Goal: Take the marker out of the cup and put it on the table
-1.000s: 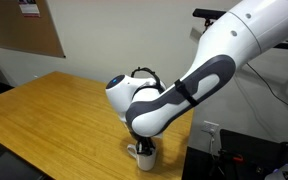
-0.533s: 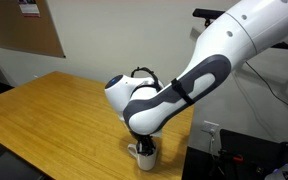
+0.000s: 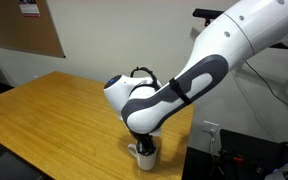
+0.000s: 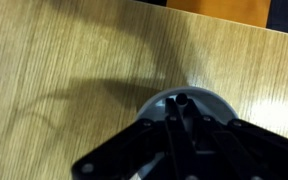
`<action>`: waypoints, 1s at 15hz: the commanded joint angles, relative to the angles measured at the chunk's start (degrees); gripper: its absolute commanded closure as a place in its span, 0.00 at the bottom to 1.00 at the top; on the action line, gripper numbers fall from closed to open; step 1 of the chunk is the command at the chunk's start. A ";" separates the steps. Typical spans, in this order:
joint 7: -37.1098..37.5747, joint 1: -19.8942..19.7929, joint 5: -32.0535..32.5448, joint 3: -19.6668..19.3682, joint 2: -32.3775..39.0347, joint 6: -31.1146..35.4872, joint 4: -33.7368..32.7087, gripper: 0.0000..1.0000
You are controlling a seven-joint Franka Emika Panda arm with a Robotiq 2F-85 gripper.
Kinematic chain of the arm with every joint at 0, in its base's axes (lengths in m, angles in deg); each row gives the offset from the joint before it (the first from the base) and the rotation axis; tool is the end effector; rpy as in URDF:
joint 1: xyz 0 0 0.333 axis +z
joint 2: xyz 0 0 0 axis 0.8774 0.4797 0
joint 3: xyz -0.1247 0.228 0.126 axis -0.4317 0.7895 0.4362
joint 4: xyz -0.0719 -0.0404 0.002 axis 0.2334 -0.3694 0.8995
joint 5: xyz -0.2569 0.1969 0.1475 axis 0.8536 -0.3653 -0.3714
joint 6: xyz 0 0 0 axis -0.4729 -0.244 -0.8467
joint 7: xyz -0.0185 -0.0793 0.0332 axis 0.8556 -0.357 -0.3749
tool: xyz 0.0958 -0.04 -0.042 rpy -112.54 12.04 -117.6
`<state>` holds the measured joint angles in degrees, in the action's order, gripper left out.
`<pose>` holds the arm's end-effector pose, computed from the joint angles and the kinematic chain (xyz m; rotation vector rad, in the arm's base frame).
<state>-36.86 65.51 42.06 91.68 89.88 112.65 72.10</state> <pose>0.5483 0.0661 0.2469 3.0328 0.2412 -0.5511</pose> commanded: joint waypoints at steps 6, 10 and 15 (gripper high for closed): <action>1.32 0.13 -0.57 -0.36 -2.71 -4.39 -0.45 0.97; 1.46 0.13 -0.47 -0.37 -4.40 -6.24 -0.34 0.97; 1.78 0.30 0.00 -0.33 -6.91 -8.09 -0.08 0.97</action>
<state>-36.72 65.52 42.05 91.64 85.55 106.91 71.62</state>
